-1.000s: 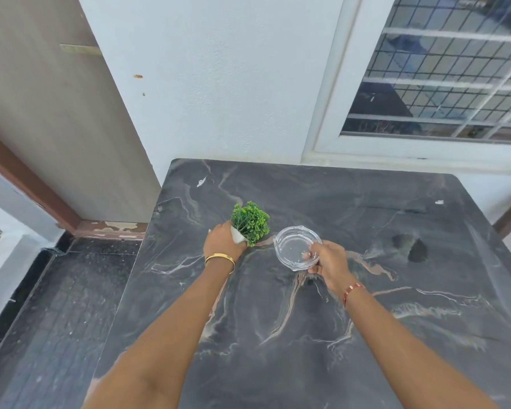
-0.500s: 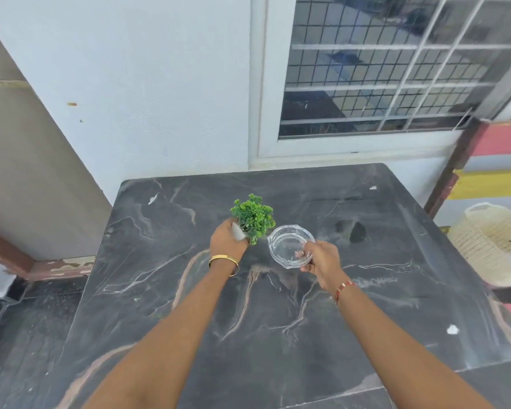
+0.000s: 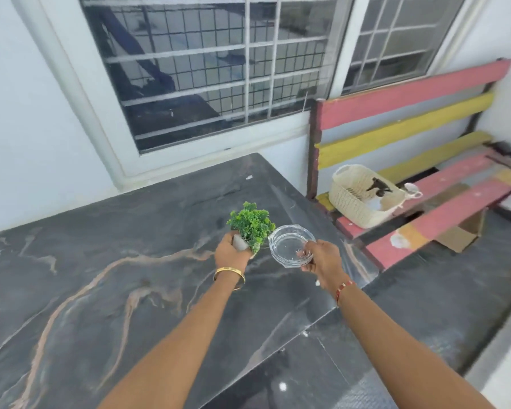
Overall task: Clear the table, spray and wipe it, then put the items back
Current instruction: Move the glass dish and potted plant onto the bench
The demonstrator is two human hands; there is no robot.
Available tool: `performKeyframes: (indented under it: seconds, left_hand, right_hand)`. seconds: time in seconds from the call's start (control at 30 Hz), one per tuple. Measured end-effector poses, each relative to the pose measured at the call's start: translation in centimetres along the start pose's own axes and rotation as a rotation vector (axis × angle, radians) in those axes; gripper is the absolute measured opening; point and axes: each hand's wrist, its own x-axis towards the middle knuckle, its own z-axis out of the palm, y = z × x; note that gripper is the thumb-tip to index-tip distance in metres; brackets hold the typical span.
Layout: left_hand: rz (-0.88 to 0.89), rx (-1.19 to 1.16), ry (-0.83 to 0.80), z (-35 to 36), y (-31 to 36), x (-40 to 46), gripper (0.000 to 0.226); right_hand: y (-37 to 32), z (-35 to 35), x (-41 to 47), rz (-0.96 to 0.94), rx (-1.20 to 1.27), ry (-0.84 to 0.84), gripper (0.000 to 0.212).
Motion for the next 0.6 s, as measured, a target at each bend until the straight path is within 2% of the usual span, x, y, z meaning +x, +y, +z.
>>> performKeyframes:
  seconds: [0.23, 0.37, 0.6]
  left_hand:
    - [0.063, 0.032, -0.154, 11.1, 3.1, -2.4, 0.044]
    - [0.101, 0.073, -0.253, 16.8, 4.6, -3.8, 0.051]
    - [0.126, 0.084, -0.362, 26.4, 7.5, -4.0, 0.038]
  right_hand:
    - [-0.4, -11.3, 1.4, -0.032, 0.077, 0.202, 0.013]
    - [-0.5, -16.5, 1.9, -0.027, 0.140, 0.325, 0.022]
    - [-0.9, -23.7, 6.1, 0.004, 0.220, 0.431, 0.019]
